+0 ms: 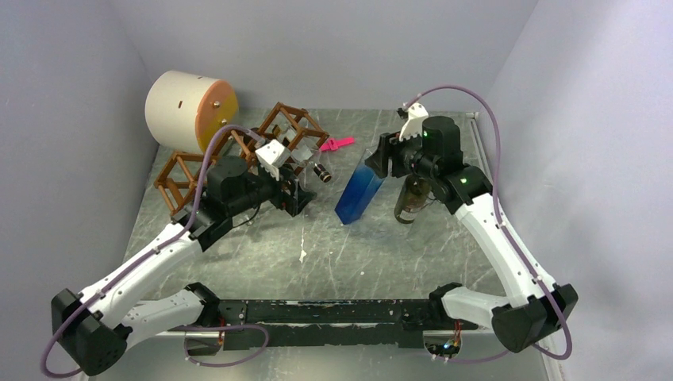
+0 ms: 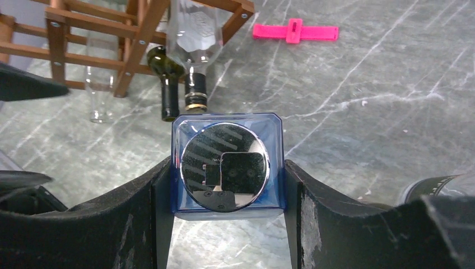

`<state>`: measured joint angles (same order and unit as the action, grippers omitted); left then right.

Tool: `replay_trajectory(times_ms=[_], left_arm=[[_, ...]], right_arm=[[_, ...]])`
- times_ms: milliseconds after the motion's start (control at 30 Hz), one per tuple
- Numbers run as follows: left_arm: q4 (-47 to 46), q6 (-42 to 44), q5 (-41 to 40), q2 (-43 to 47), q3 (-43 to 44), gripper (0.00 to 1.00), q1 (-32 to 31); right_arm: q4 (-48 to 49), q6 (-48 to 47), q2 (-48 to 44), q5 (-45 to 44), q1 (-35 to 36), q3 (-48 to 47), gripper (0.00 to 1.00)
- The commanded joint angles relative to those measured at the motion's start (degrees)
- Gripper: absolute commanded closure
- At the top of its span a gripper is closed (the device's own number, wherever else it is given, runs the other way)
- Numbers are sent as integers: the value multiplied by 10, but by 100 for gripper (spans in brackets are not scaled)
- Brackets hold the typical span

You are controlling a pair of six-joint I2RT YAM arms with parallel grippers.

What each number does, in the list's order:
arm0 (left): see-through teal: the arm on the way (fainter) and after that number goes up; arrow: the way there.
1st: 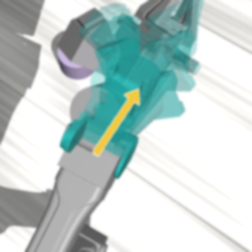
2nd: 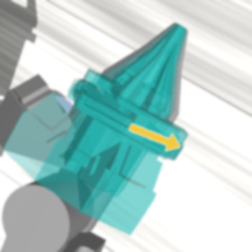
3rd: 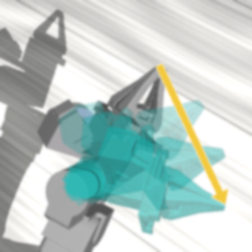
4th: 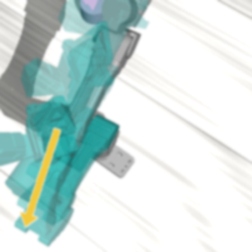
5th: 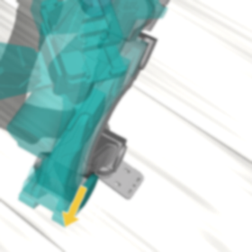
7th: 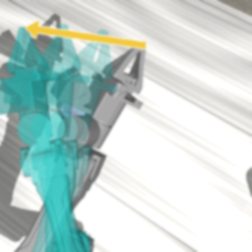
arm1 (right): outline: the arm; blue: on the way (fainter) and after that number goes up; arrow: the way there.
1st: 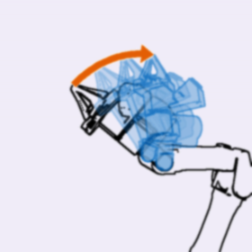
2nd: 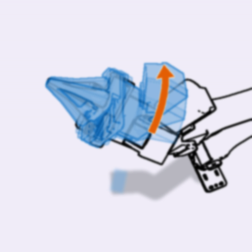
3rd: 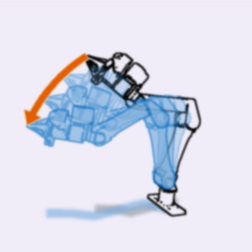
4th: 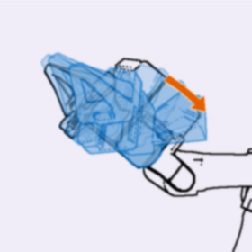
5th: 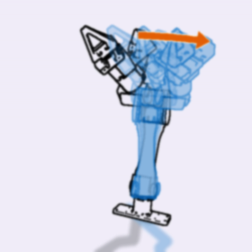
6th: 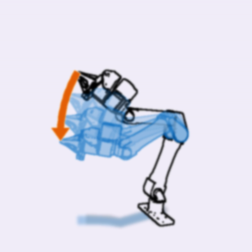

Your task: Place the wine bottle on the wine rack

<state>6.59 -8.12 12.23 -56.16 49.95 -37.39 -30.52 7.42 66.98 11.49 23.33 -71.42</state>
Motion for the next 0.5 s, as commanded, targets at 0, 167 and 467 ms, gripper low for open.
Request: replay_trajectory(times_ms=[0,167,467], left_arm=[[-96,-5,81,-32,-18,1,-10],[-140,15,108,-79,-27,1,-30],[-225,144,101,-114,-74,1,-69]], right_arm=[[102,59,-50,45,-1,1,80],[124,100,-67,83,-1,19,80],[208,213,-102,127,-1,68,83]])
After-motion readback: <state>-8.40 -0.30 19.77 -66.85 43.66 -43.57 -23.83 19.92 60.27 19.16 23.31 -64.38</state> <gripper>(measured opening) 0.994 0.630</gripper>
